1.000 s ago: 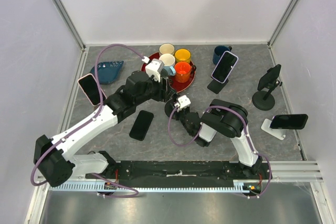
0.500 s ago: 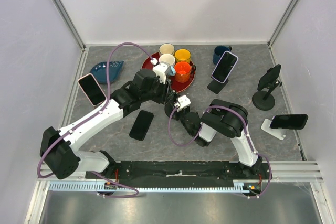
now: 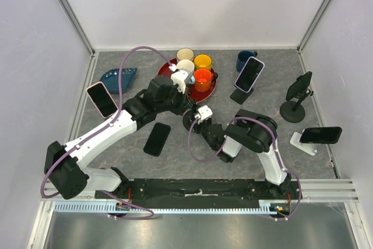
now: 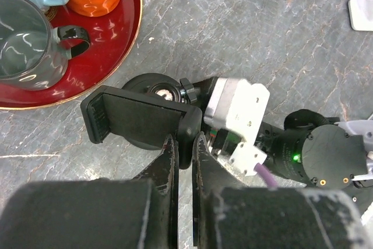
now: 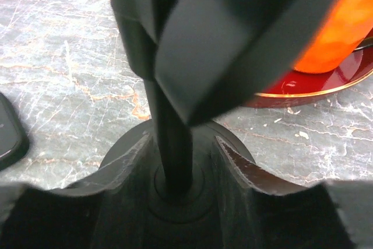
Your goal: Remove the phone from the phone stand
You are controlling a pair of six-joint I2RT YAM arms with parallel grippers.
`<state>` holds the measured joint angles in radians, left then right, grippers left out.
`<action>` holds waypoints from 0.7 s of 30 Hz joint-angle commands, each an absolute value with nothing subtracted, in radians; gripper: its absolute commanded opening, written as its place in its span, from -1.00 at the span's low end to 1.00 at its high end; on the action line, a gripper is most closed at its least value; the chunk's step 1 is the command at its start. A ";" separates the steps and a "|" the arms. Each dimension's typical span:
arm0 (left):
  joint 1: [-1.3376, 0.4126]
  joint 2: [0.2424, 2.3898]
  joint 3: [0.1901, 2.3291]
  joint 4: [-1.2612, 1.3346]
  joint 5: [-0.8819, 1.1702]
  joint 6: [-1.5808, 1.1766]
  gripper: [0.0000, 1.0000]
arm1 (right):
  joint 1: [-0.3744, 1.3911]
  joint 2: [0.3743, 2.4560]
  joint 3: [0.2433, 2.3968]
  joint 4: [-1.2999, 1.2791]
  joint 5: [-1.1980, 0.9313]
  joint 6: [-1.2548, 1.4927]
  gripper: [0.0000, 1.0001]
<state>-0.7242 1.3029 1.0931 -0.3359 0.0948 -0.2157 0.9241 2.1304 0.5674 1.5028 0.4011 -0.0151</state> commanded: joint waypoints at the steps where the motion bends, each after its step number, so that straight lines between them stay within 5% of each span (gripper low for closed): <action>1: -0.723 1.244 1.135 -0.333 -0.044 -0.161 -0.96 | 0.928 2.111 0.491 1.756 0.307 -0.015 0.31; 6: -0.719 1.207 1.154 -0.367 -0.169 -0.152 -0.96 | 0.928 1.974 0.408 1.755 0.264 0.032 0.75; 7: -0.716 1.204 1.158 -0.379 -0.216 -0.152 -0.96 | 0.930 1.953 0.394 1.750 0.261 0.038 0.96; 21: -0.545 1.180 1.178 -0.302 -0.431 -0.078 -0.96 | 0.928 1.301 0.235 1.122 0.526 0.077 0.96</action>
<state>-0.6098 1.2186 1.1252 -0.4728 -0.3599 -0.1524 0.9257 1.4506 0.2470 1.2900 0.3988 0.0406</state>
